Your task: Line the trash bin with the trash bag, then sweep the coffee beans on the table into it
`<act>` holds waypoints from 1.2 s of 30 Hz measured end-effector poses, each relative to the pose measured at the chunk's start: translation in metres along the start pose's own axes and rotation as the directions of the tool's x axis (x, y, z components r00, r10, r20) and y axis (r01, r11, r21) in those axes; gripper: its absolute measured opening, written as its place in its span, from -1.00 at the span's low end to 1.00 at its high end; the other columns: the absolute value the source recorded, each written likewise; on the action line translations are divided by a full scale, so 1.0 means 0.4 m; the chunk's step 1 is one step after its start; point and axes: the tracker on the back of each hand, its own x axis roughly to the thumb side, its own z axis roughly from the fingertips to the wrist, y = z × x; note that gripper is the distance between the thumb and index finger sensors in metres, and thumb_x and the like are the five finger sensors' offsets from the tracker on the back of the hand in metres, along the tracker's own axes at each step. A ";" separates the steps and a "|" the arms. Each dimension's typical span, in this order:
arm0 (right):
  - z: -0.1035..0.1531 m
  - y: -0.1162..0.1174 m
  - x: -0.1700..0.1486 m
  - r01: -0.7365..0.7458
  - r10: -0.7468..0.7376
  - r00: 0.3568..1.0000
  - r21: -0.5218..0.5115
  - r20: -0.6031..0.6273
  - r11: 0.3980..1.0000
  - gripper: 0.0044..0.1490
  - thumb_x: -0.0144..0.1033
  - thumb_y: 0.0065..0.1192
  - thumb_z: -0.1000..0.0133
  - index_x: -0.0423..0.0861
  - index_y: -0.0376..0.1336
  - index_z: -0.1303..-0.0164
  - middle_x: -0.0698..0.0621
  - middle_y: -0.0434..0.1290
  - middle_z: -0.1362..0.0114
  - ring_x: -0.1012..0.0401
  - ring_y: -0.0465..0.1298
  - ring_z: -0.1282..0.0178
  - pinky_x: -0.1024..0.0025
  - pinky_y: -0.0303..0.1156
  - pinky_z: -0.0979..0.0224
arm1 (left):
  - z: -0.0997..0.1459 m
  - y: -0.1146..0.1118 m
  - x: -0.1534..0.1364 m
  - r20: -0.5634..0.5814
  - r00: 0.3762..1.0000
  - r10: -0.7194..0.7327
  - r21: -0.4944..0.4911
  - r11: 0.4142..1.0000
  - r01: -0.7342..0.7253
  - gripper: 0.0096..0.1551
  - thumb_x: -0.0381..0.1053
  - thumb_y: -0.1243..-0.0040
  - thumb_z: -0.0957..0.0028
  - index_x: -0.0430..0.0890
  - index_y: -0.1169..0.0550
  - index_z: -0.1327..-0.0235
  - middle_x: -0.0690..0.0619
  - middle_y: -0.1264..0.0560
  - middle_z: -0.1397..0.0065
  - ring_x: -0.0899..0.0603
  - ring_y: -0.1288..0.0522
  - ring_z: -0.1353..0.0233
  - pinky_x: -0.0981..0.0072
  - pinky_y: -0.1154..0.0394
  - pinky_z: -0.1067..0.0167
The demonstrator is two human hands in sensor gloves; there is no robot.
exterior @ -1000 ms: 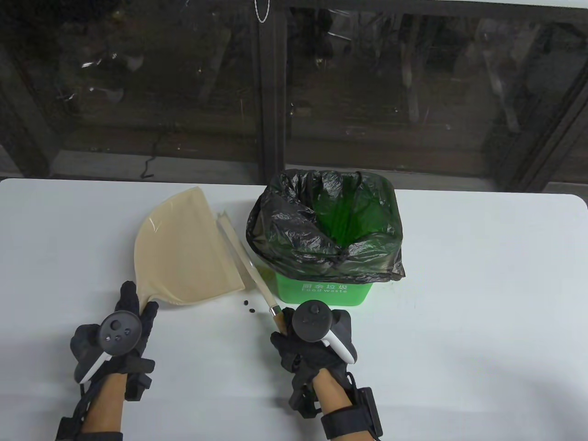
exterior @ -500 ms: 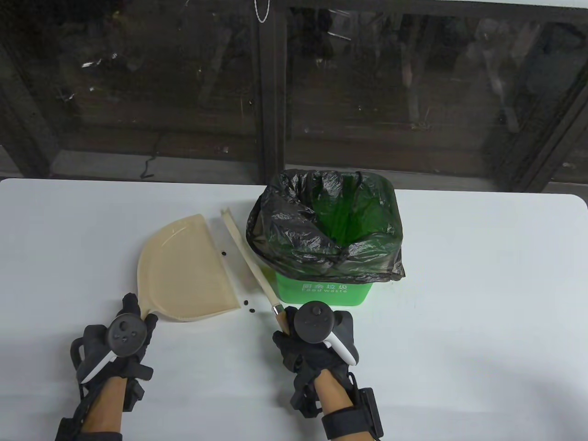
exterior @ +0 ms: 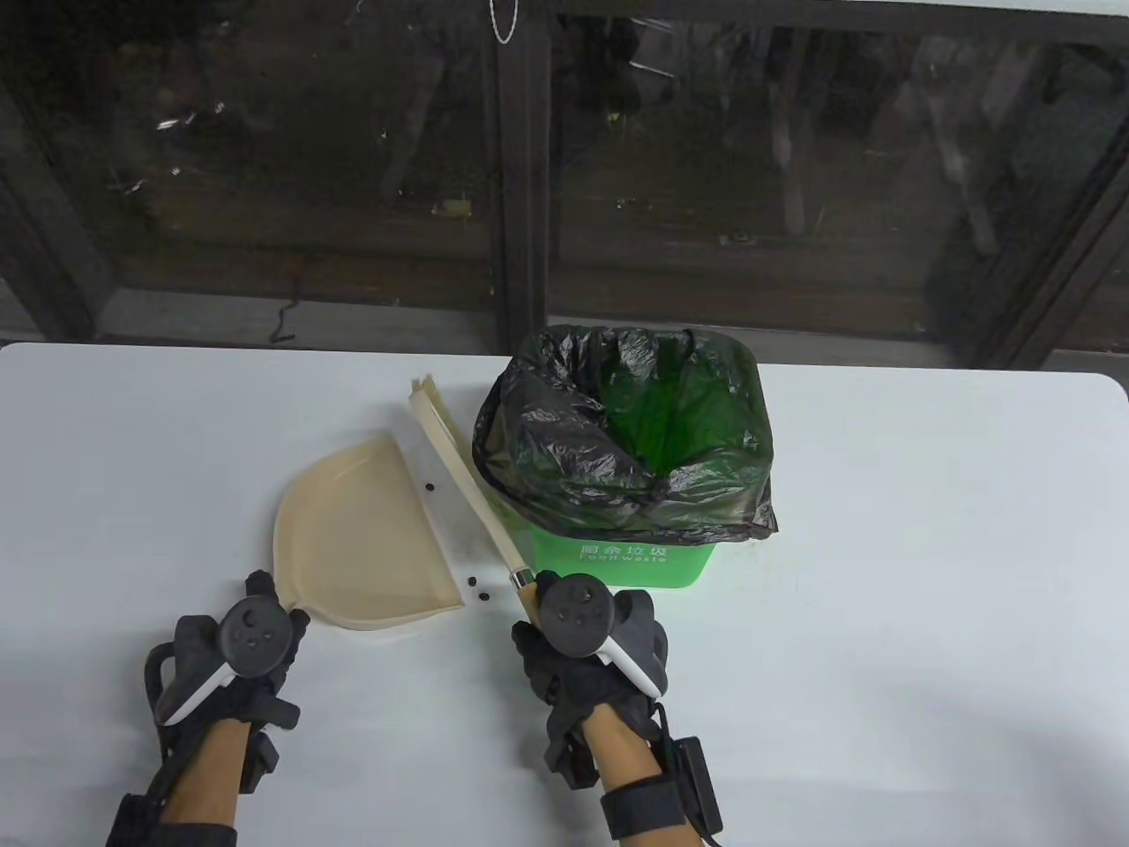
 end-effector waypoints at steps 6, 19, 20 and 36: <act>-0.077 0.014 0.043 -0.107 0.107 0.994 -0.001 -0.031 0.994 -0.16 -0.21 0.14 -0.17 -0.39 -0.08 -0.47 -0.11 0.48 -0.12 0.33 0.64 0.32 0.34 0.66 0.32 | -0.006 0.000 0.005 -0.007 1.000 0.010 -0.015 1.000 -0.010 -0.23 -0.08 0.01 -0.54 -0.63 -0.12 -0.66 -0.40 -0.48 -0.36 -0.24 -0.69 0.14 -0.10 -0.60 0.12; -0.148 0.064 0.078 -0.076 0.079 0.995 0.061 -0.053 0.995 -0.16 -0.20 0.13 -0.17 -0.38 -0.08 -0.47 -0.10 0.48 -0.12 0.34 0.63 0.33 0.35 0.66 0.32 | -0.014 -0.004 0.018 -0.004 1.000 0.000 -0.018 1.000 0.000 -0.21 -0.08 -0.01 -0.53 -0.64 -0.12 -0.66 -0.41 -0.47 -0.36 -0.23 -0.69 0.15 -0.10 -0.60 0.14; -0.149 0.069 0.081 -0.055 0.058 0.997 0.074 -0.051 0.996 -0.16 -0.20 0.13 -0.17 -0.38 -0.08 -0.46 -0.09 0.48 -0.12 0.35 0.63 0.34 0.36 0.66 0.34 | -0.014 -0.004 0.018 -0.004 1.000 -0.004 -0.016 1.000 0.004 -0.21 -0.08 -0.01 -0.53 -0.64 -0.12 -0.66 -0.41 -0.47 -0.36 -0.23 -0.69 0.15 -0.10 -0.60 0.14; -0.042 -0.004 0.104 0.164 -0.166 0.983 0.035 0.075 0.986 -0.15 -0.20 0.12 -0.18 -0.39 -0.09 -0.47 -0.09 0.47 -0.13 0.36 0.63 0.34 0.38 0.66 0.34 | -0.011 -0.006 0.013 -0.025 1.000 0.000 -0.028 1.000 0.000 -0.21 -0.08 0.00 -0.54 -0.64 -0.10 -0.66 -0.41 -0.46 -0.37 -0.24 -0.69 0.13 -0.11 -0.60 0.12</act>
